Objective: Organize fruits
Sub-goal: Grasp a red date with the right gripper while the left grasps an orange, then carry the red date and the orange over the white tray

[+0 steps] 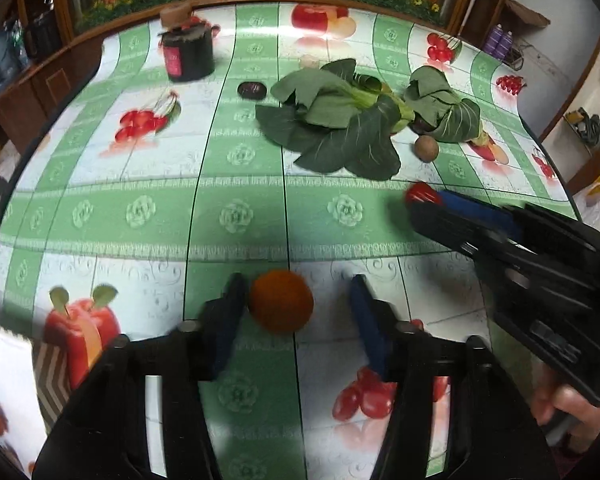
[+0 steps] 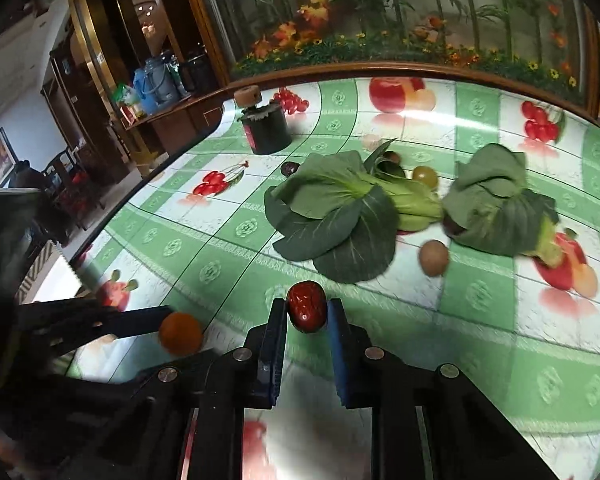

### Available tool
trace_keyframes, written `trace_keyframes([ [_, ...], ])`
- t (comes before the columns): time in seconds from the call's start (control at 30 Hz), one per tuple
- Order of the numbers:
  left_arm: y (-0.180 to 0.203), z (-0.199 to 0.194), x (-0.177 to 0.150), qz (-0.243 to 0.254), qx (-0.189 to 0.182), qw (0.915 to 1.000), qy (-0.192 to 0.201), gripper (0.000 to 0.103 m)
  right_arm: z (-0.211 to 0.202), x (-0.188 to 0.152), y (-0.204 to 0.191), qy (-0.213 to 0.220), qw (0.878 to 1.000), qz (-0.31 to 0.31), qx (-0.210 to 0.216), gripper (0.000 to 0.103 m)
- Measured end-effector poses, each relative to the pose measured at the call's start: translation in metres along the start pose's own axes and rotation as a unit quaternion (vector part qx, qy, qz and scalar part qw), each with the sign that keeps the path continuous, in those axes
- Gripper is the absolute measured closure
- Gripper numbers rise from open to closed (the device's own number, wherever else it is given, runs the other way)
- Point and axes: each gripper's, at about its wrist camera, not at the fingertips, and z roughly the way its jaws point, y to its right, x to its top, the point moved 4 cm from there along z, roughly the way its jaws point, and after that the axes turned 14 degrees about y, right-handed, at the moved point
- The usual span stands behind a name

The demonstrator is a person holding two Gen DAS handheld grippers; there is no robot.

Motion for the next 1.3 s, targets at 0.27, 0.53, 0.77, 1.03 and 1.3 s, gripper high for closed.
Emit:
trace_keyframes([
  [0.27, -0.002, -0.019, -0.009, 0.001, -0.011, 0.9999, 0.008, 0.075, -0.037, -0.014, -0.008, 0.006, 1.0, 0.003, 0.005, 0.083],
  [0.53, -0.015, -0.087, -0.038, -0.019, -0.013, 0.9995, 0.022, 0.075, -0.06, -0.041, -0.043, 0.0, 0.999, 0.018, 0.035, 0.083],
  [0.77, -0.038, -0.138, -0.071, -0.019, 0.026, 0.9984, 0.047, 0.075, -0.08, -0.059, -0.091, 0.004, 0.997, 0.017, 0.072, 0.083],
  [1.03, -0.066, -0.169, -0.097, -0.018, 0.078, 0.9937, 0.079, 0.075, -0.088, -0.078, -0.139, -0.003, 0.995, 0.002, 0.097, 0.083],
  [1.3, -0.092, -0.187, -0.115, -0.041, 0.101, 0.9906, 0.083, 0.075, -0.087, -0.087, -0.178, -0.014, 0.992, -0.023, 0.12, 0.083],
])
